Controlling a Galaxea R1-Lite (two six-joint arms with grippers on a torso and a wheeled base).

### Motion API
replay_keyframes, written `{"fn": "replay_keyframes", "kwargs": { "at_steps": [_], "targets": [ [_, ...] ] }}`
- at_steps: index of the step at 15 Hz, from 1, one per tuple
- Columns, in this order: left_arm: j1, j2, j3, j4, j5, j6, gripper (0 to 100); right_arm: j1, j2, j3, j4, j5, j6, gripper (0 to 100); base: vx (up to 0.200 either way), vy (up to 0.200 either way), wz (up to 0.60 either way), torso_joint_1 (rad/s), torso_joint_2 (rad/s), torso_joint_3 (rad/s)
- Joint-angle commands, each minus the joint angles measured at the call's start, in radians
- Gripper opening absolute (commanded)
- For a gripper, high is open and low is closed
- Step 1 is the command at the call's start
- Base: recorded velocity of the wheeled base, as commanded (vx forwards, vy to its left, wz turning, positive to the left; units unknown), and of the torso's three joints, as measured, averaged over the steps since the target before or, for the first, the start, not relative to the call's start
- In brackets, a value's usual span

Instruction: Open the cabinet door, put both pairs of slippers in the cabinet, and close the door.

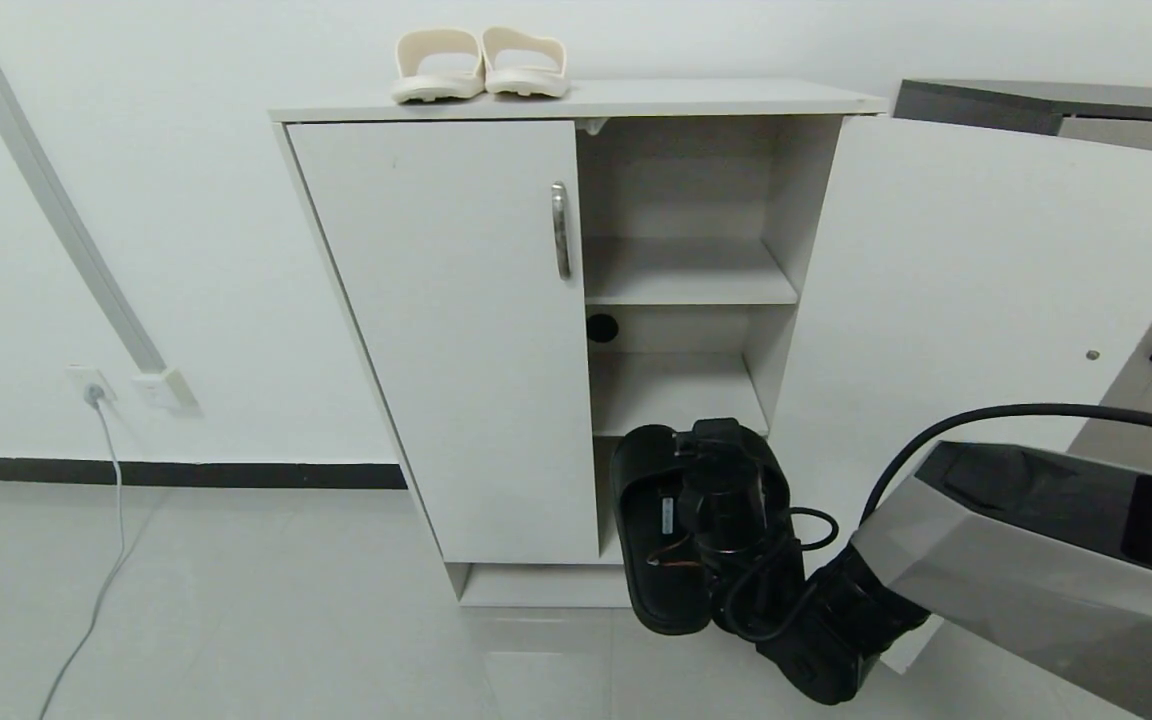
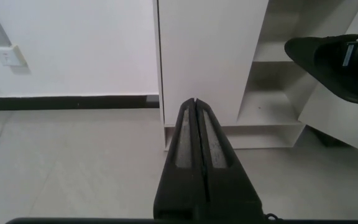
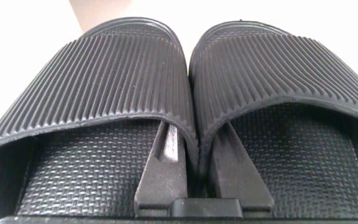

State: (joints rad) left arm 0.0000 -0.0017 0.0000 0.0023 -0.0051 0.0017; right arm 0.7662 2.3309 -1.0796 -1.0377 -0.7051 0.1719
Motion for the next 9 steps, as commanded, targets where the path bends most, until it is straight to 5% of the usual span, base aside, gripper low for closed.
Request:
{"fn": "replay_keyframes", "kwargs": {
  "at_steps": [1, 9],
  "targets": [
    [0.000, 0.003, -0.002, 0.002, -0.001, 0.001, 0, 0.001, 0.010, -0.006, -0.002, -0.001, 0.000, 0, 0.000, 0.000, 0.00, -0.002, 0.00, -0.154],
    [0.000, 0.002, -0.002, 0.001, -0.001, 0.001, 0, -0.001, 0.062, -0.037, -0.033, -0.030, -0.009, 0, 0.000, 0.000, 0.00, 0.001, 0.00, -0.189]
  ]
}}
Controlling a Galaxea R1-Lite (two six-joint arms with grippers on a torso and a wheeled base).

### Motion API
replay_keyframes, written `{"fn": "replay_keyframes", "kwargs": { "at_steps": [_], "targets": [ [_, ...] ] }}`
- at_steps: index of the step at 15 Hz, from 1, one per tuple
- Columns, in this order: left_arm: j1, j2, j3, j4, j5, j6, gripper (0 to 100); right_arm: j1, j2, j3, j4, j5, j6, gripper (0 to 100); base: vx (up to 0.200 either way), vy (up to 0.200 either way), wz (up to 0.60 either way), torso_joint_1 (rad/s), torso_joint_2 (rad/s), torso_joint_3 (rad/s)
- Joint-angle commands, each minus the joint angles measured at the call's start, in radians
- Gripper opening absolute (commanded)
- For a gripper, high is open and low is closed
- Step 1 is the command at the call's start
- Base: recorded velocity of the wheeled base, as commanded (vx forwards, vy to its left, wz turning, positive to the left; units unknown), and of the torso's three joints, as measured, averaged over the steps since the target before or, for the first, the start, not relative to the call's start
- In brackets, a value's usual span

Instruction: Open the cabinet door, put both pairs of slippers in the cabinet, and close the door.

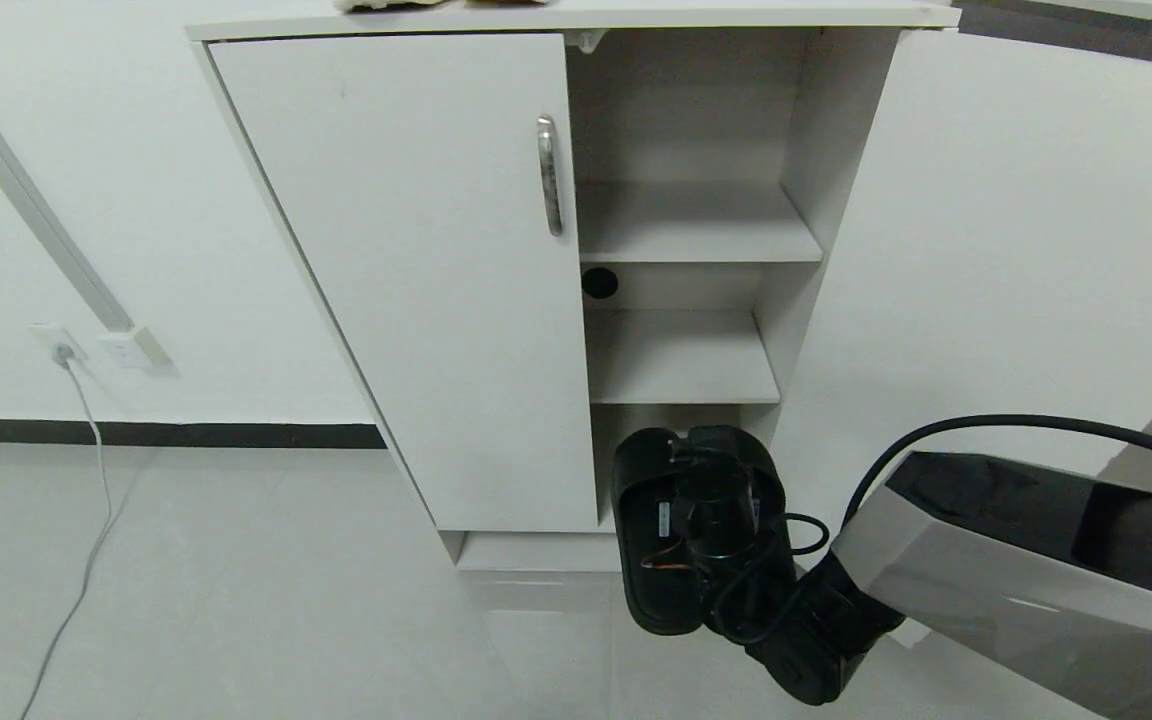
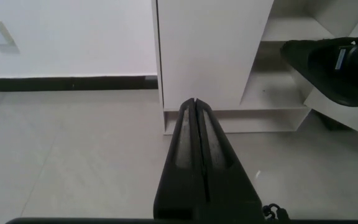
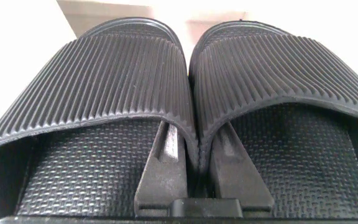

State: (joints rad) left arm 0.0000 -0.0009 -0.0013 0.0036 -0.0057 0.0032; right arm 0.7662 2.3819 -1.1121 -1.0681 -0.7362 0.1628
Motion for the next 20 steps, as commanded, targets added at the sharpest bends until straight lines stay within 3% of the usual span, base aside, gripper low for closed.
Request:
{"fn": "replay_keyframes", "kwargs": {
  "at_steps": [1, 6, 15, 20],
  "targets": [
    [0.000, 0.001, 0.001, -0.001, 0.000, 0.000, 0, -0.001, 0.028, -0.018, -0.036, -0.029, -0.028, 0, 0.000, 0.000, 0.00, 0.007, -0.01, -0.100],
    [0.000, 0.001, 0.000, -0.001, 0.001, -0.002, 0, -0.024, 0.085, -0.025, -0.305, -0.043, -0.207, 0, 0.000, 0.000, 0.00, 0.000, 0.00, 0.000],
    [0.000, 0.001, 0.000, -0.001, 0.000, -0.002, 0, -0.025, 0.085, -0.025, -0.306, -0.043, -0.209, 0, 0.000, 0.000, 0.00, 0.000, 0.00, 0.000],
    [0.000, 0.001, 0.000, -0.001, 0.000, -0.002, 0, -0.025, 0.085, -0.025, -0.308, -0.042, -0.210, 0, 0.200, 0.000, 0.00, 0.001, 0.00, 0.002]
  ]
}}
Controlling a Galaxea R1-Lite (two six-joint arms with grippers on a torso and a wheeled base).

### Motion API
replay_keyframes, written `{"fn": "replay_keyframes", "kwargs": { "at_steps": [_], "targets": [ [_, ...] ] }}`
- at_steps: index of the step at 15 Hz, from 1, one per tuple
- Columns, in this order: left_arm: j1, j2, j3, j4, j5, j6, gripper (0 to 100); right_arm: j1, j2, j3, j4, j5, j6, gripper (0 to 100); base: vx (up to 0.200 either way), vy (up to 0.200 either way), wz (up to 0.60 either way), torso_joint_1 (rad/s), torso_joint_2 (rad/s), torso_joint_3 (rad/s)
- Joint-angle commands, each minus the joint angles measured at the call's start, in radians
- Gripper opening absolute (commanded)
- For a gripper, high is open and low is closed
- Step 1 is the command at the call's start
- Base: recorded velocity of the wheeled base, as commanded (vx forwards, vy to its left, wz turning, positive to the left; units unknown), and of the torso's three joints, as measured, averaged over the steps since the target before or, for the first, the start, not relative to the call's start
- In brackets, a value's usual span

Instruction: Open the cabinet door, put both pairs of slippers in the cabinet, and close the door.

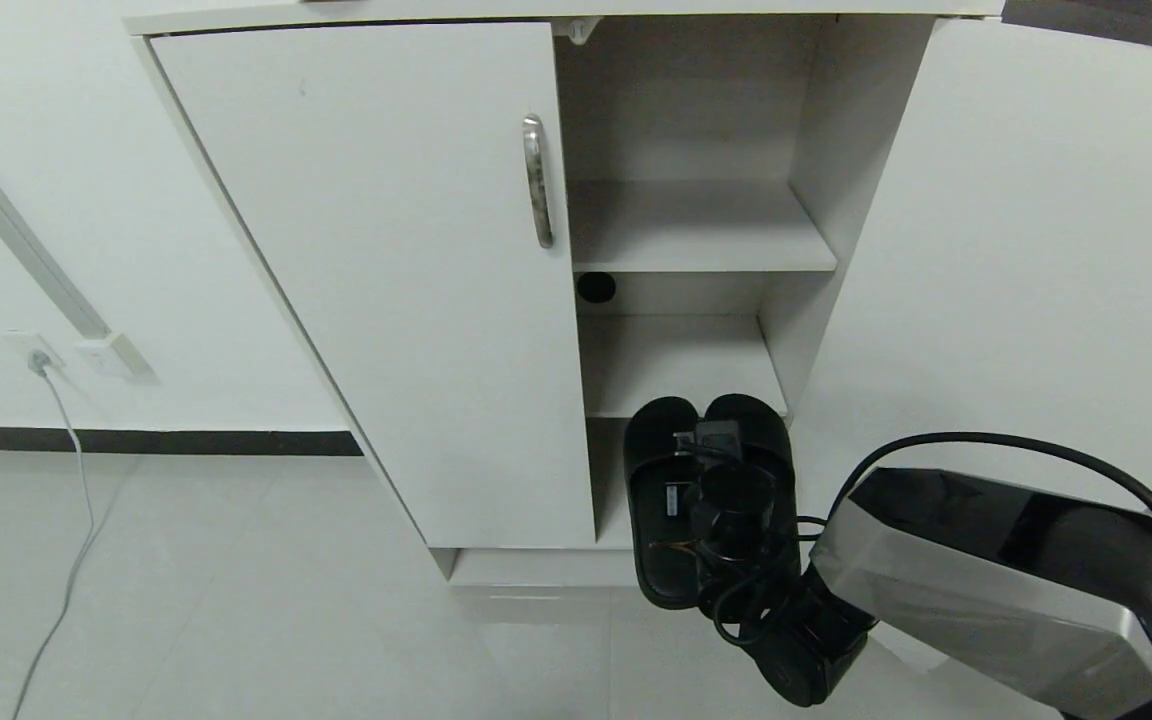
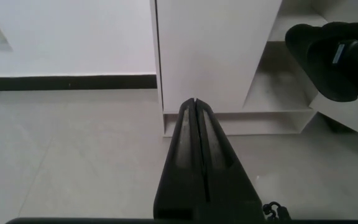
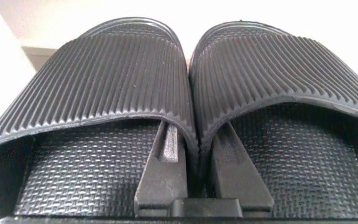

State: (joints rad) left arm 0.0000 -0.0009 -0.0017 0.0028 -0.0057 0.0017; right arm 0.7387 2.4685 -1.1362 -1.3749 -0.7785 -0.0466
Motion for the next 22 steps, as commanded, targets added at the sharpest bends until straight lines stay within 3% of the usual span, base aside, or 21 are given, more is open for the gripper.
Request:
{"fn": "replay_keyframes", "kwargs": {
  "at_steps": [1, 7, 12, 22],
  "targets": [
    [0.000, 0.001, 0.000, 0.000, 0.000, 0.000, 0, 0.002, -0.002, -0.001, -0.001, 0.001, 0.001, 0, 0.200, 0.000, 0.00, 0.002, 0.01, 0.002],
    [0.000, 0.001, 0.000, 0.000, 0.000, 0.000, 0, 0.001, -0.003, 0.001, -0.003, 0.001, 0.001, 0, 0.200, 0.000, 0.00, 0.004, 0.00, 0.002],
    [0.000, 0.001, 0.002, 0.000, 0.001, -0.002, 0, -0.012, -0.002, -0.007, 0.013, 0.008, -0.001, 0, 0.000, 0.000, 0.00, 0.000, 0.00, 0.000],
    [0.000, 0.001, 0.002, 0.000, 0.004, -0.002, 0, -0.104, 0.066, -0.343, 0.300, 0.091, 0.007, 0, 0.000, 0.000, 0.00, 0.000, 0.00, 0.000]
  ]
}}
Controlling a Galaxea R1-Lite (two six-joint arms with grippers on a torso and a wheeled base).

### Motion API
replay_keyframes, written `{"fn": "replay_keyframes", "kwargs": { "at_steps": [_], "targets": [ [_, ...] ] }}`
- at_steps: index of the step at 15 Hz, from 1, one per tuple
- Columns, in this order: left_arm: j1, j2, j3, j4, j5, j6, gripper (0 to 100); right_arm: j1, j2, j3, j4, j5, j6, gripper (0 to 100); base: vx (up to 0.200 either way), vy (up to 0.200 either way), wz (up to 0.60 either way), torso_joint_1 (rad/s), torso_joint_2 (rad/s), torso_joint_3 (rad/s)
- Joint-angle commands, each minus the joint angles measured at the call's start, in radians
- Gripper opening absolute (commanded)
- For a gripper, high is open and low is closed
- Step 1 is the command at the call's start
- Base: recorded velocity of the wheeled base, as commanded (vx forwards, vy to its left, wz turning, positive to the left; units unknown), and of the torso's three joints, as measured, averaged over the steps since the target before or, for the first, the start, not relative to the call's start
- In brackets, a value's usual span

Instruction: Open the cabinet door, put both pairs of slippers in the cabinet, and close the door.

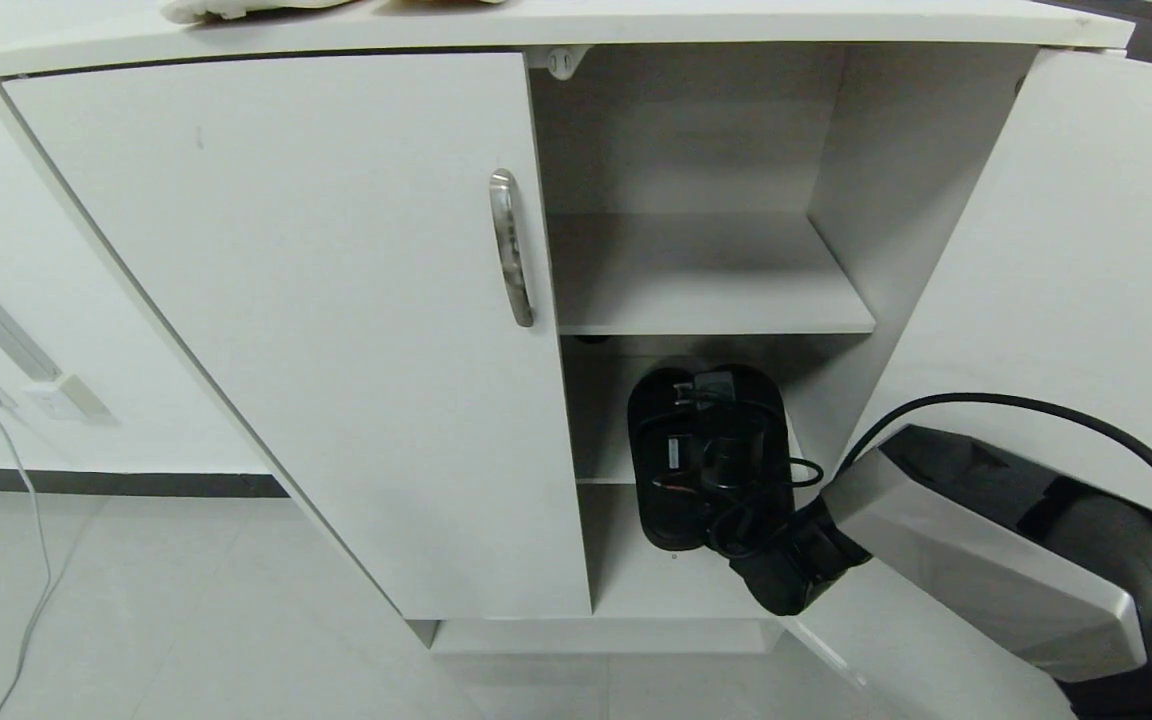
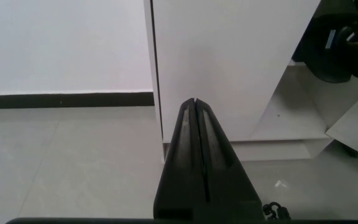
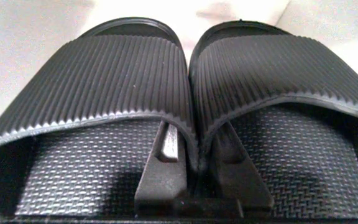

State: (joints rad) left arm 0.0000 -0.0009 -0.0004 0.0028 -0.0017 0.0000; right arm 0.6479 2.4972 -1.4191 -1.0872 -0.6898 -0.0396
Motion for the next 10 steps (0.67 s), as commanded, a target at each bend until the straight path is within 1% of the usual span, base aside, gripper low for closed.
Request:
{"fn": "replay_keyframes", "kwargs": {
  "at_steps": [1, 4, 8, 9, 10],
  "targets": [
    [0.000, 0.001, -0.001, 0.000, 0.000, 0.000, 0, -0.020, 0.057, -0.109, 0.035, 0.003, 0.000, 0, 0.000, 0.000, 0.00, 0.000, 0.00, 0.000],
    [0.000, 0.001, 0.000, -0.001, 0.000, 0.000, 0, -0.025, 0.092, -0.225, 0.112, 0.006, 0.000, 0, 0.000, 0.000, 0.00, 0.000, 0.00, 0.000],
    [0.000, 0.001, 0.000, 0.000, 0.000, 0.000, 0, -0.040, 0.149, -0.425, 0.237, 0.006, 0.004, 0, 0.000, 0.000, 0.00, 0.000, 0.00, 0.000],
    [0.000, 0.001, 0.000, 0.000, 0.000, 0.000, 0, -0.040, 0.149, -0.425, 0.237, 0.006, 0.004, 0, 0.000, 0.000, 0.00, 0.000, 0.00, 0.000],
    [0.000, 0.001, 0.000, 0.000, 0.000, 0.000, 0, -0.043, 0.155, -0.446, 0.274, 0.004, 0.030, 0, 0.000, 0.000, 0.00, 0.000, 0.00, 0.000]
  ]
}}
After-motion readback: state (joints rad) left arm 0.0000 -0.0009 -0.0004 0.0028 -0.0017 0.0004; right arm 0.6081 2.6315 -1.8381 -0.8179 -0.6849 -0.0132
